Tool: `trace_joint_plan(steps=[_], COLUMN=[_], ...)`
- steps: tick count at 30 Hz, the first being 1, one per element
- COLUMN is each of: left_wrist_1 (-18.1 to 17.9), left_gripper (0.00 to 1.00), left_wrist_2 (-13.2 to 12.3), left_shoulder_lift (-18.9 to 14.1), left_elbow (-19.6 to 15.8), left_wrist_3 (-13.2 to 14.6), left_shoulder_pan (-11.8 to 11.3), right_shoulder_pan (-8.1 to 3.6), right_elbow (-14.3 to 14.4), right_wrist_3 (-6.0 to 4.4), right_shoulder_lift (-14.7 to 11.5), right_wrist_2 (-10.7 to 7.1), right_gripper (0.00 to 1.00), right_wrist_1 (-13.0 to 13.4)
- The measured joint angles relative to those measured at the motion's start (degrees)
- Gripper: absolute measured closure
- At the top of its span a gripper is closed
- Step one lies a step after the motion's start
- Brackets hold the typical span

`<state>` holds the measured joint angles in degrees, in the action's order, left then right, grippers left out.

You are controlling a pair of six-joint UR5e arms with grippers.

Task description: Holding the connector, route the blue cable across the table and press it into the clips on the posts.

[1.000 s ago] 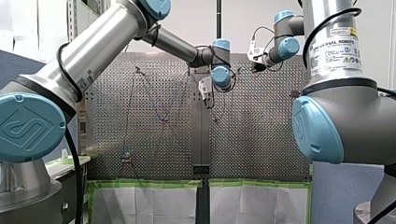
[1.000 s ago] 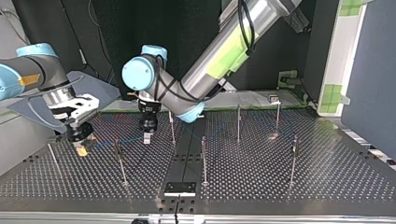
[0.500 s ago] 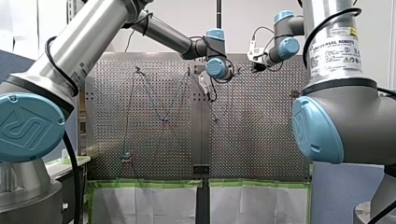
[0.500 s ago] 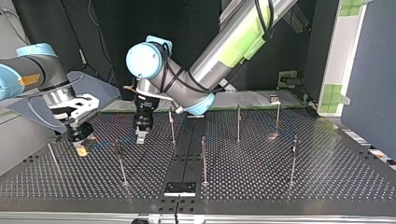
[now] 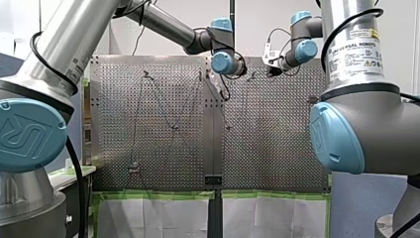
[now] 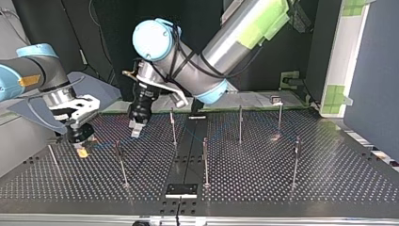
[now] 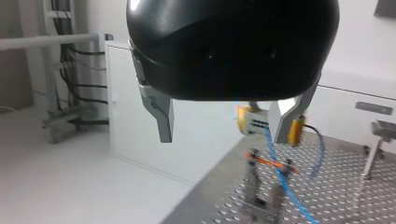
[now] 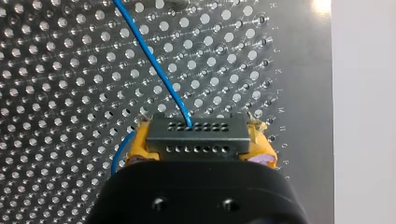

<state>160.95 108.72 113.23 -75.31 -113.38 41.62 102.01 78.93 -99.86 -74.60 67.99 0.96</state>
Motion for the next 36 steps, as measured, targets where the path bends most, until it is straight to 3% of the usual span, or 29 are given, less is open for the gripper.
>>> trace_joint_plan(steps=[6, 13, 18, 31, 36], left_wrist_1=[-3.0, -6.7, -9.1, -15.6, -17.9], left_gripper=[0.0, 0.0, 0.0, 0.0, 0.0], left_wrist_2=[2.8, 6.5, 8.9, 15.3, 17.7], left_shoulder_lift=[-3.0, -5.8, -4.2, 2.2, 4.5], left_elbow=[-3.0, -6.7, -9.1, -15.6, -17.9], left_wrist_3=[2.2, 0.4, -0.3, -5.8, -6.3], left_shoulder_pan=[0.5, 1.0, 1.8, 4.7, 5.2], right_shoulder_pan=[0.0, 0.0, 0.0, 0.0, 0.0], right_elbow=[0.0, 0.0, 0.0, 0.0, 0.0], right_wrist_3=[0.0, 0.0, 0.0, 0.01, 0.0], right_shoulder_lift=[0.0, 0.0, 0.0, 0.0, 0.0], right_wrist_2=[0.0, 0.0, 0.0, -0.01, 0.0], right_gripper=[1.0, 1.0, 1.0, 1.0, 1.0], right_wrist_1=[0.0, 0.0, 0.0, 0.0, 0.0])
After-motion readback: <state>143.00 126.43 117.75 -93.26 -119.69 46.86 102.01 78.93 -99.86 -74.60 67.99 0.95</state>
